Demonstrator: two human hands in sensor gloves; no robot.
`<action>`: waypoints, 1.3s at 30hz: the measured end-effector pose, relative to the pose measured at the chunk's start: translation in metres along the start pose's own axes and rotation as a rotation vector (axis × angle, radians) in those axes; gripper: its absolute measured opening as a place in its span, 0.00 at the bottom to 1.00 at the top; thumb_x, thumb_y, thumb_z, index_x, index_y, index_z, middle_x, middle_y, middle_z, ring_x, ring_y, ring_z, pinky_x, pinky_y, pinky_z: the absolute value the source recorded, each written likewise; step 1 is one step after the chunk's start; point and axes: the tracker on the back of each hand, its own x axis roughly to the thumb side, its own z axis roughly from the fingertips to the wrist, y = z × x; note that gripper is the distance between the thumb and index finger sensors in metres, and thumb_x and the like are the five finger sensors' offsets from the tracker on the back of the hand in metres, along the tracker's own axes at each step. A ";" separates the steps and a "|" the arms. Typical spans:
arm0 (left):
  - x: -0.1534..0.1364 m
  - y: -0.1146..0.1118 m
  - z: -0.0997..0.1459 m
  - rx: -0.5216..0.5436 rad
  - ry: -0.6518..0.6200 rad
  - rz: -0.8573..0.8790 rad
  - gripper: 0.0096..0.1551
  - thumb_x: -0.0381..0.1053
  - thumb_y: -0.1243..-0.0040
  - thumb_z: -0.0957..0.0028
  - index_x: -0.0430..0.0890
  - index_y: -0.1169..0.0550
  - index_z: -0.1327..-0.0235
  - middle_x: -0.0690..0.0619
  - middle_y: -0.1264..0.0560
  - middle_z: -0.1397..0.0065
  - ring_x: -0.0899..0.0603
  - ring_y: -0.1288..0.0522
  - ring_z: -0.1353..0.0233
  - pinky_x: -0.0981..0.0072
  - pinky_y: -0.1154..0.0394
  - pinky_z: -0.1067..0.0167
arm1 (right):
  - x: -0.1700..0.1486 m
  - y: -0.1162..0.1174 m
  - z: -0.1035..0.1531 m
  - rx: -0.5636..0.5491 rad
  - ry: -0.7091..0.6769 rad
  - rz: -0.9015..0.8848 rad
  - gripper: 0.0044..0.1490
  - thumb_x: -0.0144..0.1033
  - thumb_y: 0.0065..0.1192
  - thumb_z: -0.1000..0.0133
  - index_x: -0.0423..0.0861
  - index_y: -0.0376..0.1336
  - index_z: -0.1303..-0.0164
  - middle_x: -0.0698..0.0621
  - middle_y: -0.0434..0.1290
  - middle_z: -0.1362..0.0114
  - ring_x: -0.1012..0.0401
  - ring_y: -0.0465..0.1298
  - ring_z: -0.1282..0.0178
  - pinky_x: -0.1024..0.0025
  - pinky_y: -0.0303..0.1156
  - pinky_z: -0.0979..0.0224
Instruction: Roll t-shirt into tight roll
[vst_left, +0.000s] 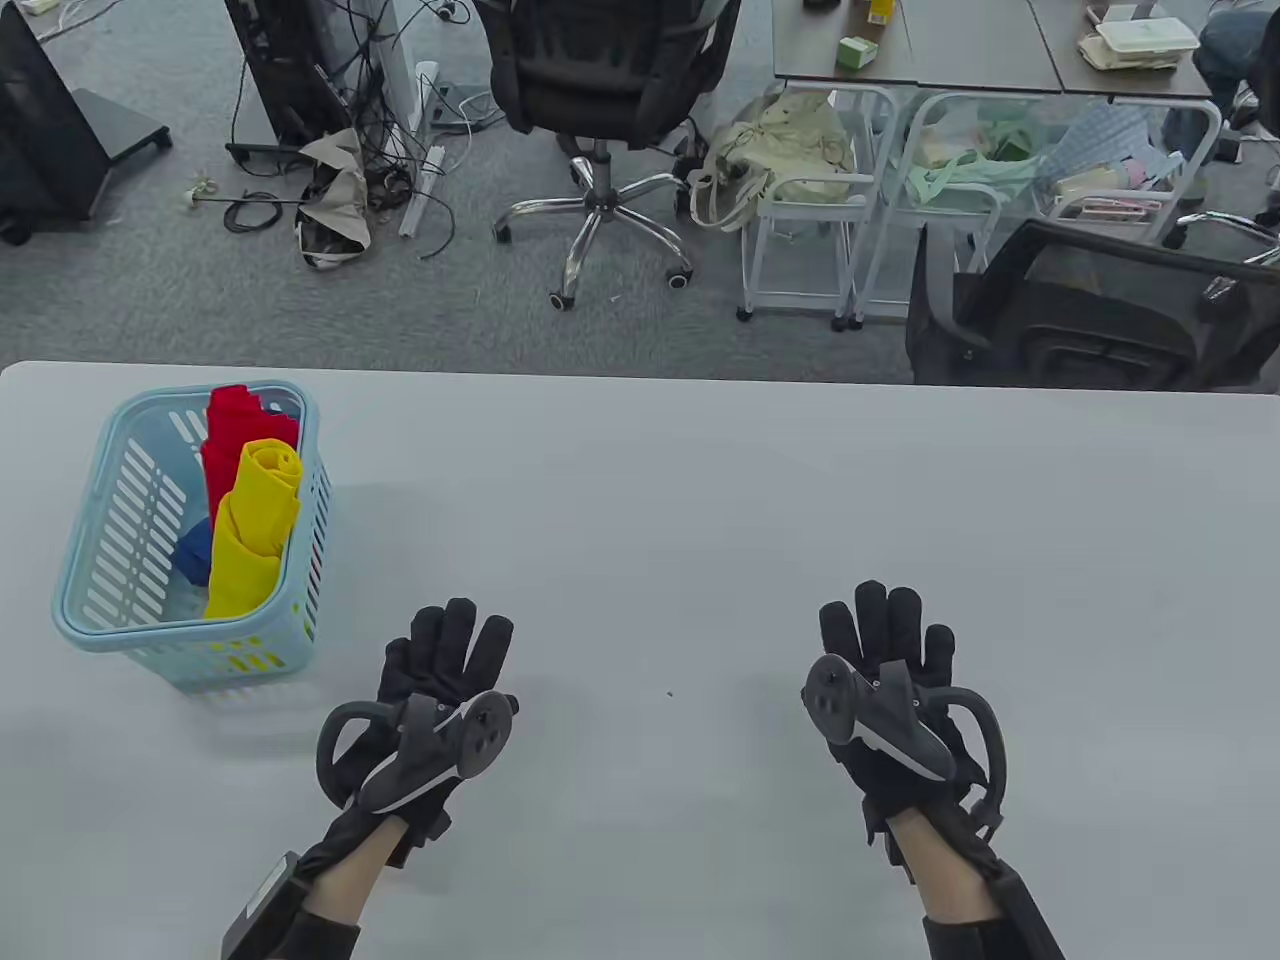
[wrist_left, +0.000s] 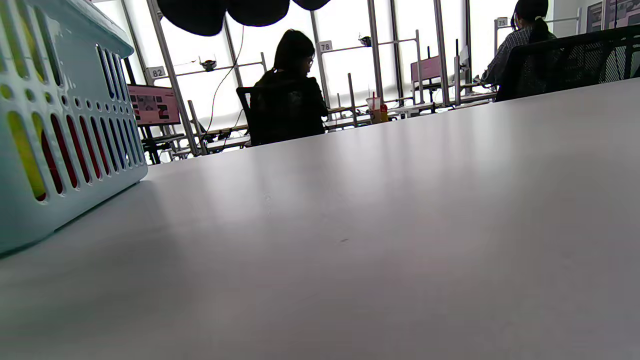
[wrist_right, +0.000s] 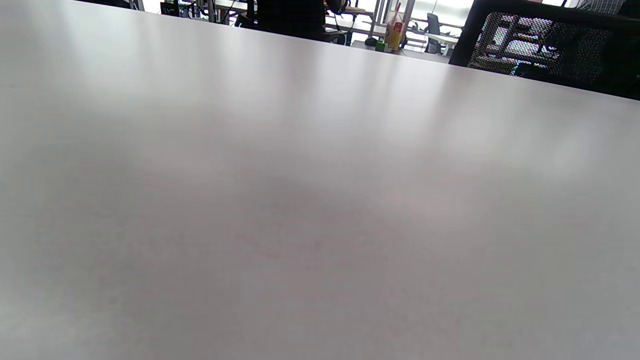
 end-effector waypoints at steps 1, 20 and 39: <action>0.000 0.000 0.000 0.001 -0.001 -0.004 0.44 0.69 0.68 0.47 0.59 0.56 0.17 0.45 0.56 0.10 0.33 0.48 0.13 0.40 0.41 0.20 | -0.001 0.000 0.000 0.001 0.000 0.000 0.52 0.58 0.37 0.34 0.50 0.21 0.14 0.42 0.14 0.16 0.42 0.14 0.18 0.37 0.22 0.22; -0.011 0.001 -0.006 -0.002 0.037 -0.037 0.46 0.70 0.63 0.48 0.58 0.54 0.17 0.46 0.50 0.10 0.34 0.46 0.13 0.41 0.39 0.21 | -0.007 0.001 0.000 0.047 -0.025 -0.072 0.52 0.58 0.39 0.35 0.49 0.24 0.13 0.41 0.19 0.14 0.40 0.20 0.15 0.36 0.27 0.21; -0.153 0.122 -0.080 -0.034 0.679 -0.076 0.60 0.78 0.65 0.52 0.42 0.51 0.15 0.38 0.44 0.12 0.33 0.35 0.18 0.43 0.30 0.26 | -0.006 -0.004 0.007 0.057 -0.074 -0.132 0.52 0.57 0.39 0.35 0.47 0.26 0.13 0.39 0.23 0.13 0.38 0.25 0.14 0.36 0.31 0.21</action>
